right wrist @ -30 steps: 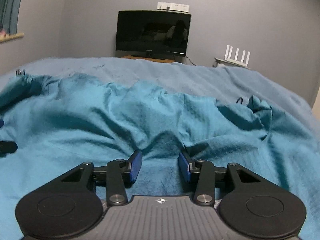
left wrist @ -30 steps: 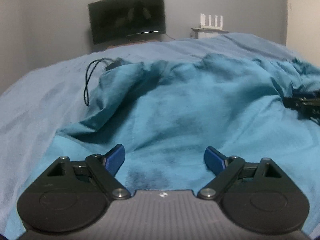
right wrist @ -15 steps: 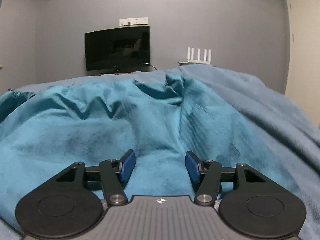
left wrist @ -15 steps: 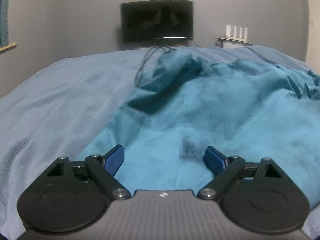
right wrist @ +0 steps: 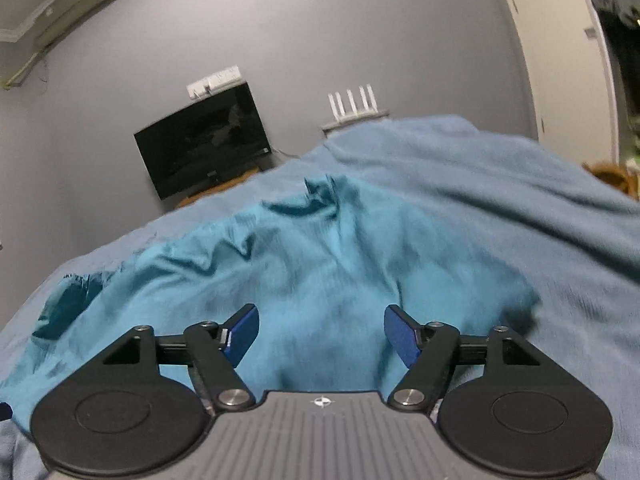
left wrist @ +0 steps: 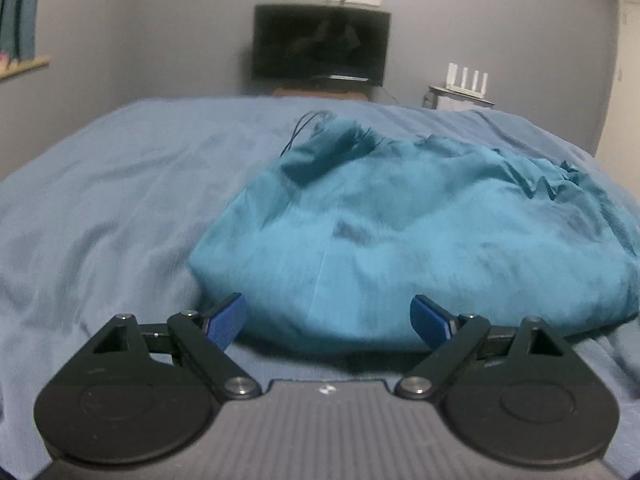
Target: Fold large clothes
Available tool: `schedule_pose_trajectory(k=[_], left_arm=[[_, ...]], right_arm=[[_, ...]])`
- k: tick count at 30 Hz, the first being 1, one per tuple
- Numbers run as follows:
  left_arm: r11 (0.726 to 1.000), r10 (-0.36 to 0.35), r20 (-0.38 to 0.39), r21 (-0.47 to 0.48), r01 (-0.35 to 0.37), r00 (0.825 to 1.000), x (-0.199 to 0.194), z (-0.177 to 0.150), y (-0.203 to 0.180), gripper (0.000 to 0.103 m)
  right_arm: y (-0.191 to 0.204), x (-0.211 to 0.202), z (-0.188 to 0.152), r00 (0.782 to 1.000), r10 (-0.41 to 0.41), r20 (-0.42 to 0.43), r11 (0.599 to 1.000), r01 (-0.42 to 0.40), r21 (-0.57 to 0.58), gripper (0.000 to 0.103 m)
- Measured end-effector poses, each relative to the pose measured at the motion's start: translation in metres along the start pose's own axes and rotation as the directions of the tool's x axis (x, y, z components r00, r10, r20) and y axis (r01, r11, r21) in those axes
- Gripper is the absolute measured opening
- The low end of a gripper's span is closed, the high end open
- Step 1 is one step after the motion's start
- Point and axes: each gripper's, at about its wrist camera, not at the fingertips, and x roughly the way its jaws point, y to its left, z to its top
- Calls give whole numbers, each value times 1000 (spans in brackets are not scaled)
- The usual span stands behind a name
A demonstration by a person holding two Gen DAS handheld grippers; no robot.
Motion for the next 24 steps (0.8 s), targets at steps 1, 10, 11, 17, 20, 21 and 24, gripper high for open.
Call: schedule_pose_trajectory(k=[1,10,11,17,20,21,24], left_arm=[[999,-13,-6,-45,13,1000,0,-2,5,94],[935,-142,-42,-333,121,989,24,-23,35,101],[931,-155,-41,-341,132,987,28,-24,36,101],[906,-197,-41,-390,166,979,53,-30,40,101],[912,-204,-40,-372,174,978,62,-31,39,103],[909,-210,-33,-375,182,977,64,-31,40,103],[892,-233,-8,-400,210,972,68,-31,43,103]], right_arm=[[-2,-3,-3,1000,-4,-18,1000,4,10,76],[-53,0,-23,993,63,-100,939,-25,343,93],[-61,3,-26,992,71,-102,917,-25,399,93],[-85,25,-42,986,121,-115,844,-42,535,94],[-85,35,-44,985,128,-119,848,-46,528,95],[-85,38,-45,984,132,-121,849,-49,527,97],[-83,44,-47,983,138,-117,854,-58,517,98]])
